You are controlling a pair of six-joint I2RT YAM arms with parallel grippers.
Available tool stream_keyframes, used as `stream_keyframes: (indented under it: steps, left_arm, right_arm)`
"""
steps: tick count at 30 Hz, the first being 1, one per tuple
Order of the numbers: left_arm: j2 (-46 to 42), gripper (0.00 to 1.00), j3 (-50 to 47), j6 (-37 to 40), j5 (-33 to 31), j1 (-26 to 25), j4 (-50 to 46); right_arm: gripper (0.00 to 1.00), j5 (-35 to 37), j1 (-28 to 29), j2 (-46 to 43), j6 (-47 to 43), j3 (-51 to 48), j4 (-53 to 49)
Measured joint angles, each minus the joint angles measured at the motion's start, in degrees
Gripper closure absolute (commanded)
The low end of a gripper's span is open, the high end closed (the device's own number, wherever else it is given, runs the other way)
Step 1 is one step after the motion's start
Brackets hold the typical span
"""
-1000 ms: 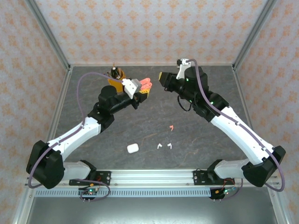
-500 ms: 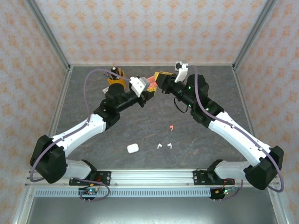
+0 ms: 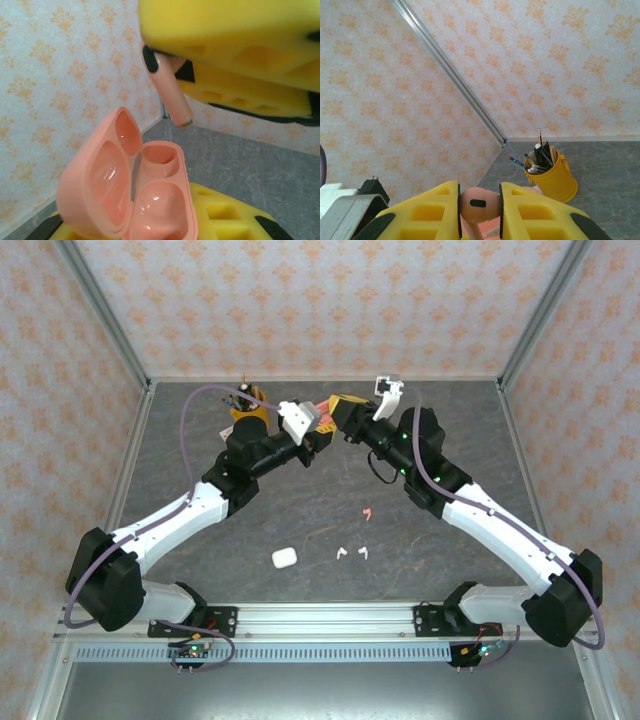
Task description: Insert the wireless bluetooth earbuds into the charging case
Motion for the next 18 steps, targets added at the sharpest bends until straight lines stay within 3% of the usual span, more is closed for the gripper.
stream_keyframes:
  steps: [18]
  left_arm:
    - [0.1, 1.0, 0.4, -2.3, 0.1, 0.0, 1.1]
  right_arm:
    - [0.78, 0.0, 1.1, 1.0, 1.2, -1.0, 1.5]
